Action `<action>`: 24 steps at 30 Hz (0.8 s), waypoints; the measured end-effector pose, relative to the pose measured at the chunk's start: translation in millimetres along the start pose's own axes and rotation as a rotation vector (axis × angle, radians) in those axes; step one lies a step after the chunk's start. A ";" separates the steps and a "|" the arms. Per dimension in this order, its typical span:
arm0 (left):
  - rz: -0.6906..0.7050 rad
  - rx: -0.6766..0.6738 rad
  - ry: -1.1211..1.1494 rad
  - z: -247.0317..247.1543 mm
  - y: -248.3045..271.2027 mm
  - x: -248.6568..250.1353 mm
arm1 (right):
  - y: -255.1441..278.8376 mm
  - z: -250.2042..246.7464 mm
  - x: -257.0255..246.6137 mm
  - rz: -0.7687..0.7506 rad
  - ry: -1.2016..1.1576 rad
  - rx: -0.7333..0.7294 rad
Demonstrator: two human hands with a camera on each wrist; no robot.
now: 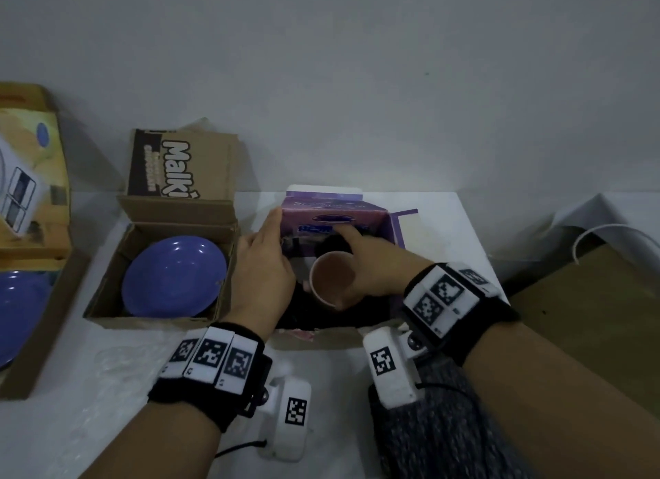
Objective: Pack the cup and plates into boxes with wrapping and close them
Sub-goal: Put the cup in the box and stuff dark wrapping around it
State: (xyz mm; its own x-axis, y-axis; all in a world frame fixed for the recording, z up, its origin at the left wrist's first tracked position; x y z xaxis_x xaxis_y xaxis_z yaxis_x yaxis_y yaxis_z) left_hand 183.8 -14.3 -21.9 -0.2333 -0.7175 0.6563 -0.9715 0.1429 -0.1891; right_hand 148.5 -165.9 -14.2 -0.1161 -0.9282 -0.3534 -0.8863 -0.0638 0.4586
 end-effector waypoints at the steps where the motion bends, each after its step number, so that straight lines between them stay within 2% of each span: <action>1: 0.004 -0.005 -0.018 0.7 -0.6 0.1 | 9.3 -12.6 0.5 -0.035 -0.023 0.112; 3: 0.011 -0.014 -0.050 1.1 -0.8 0.9 | 34.8 -35.4 9.7 -0.054 -0.060 0.345; 5: 0.027 -0.008 -0.075 0.6 -0.6 2.2 | 62.9 -49.2 28.6 -0.008 -0.097 0.531; 8: 0.065 -0.004 -0.119 1.0 -0.1 5.2 | 99.0 -41.0 56.9 0.016 -0.219 0.639; 9: 0.069 -0.006 -0.126 1.3 -0.5 5.4 | 107.7 -30.7 62.9 -0.005 -0.231 0.628; 11: 0.074 -0.010 -0.139 1.9 -0.9 5.0 | 118.0 2.6 70.3 -0.061 -0.179 0.496; 15: 0.111 -0.005 -0.151 1.7 -1.4 6.8 | 121.4 88.8 91.3 -0.065 0.119 0.051; 17: 0.114 -0.006 -0.141 1.2 -1.1 7.5 | 124.0 97.1 98.7 -0.018 0.164 0.065; 21: 0.116 -0.008 -0.129 -0.5 1.9 11.7 | 130.5 76.8 91.7 -0.079 0.114 0.236; 24: 0.110 0.005 -0.118 -1.8 1.9 11.6 | 139.9 49.1 80.5 -0.088 -0.005 0.216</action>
State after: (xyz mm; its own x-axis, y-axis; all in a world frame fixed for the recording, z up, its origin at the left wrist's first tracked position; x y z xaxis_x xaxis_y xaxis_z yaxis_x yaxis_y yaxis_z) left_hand 179.2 -21.1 -13.2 -0.3317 -0.7727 0.5413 -0.9400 0.2222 -0.2588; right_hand -6.8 -231.5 -18.6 -0.0355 -0.9205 -0.3891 -0.9686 -0.0642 0.2403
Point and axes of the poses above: each hand's wrist, its own y-axis away from the middle knuckle, its own z-axis out of the palm, x = y × z, the point moved 9 cm from there along -y, towards the middle knuckle, and after that the axes turned 1 degree about x, right-handed, at the moved point
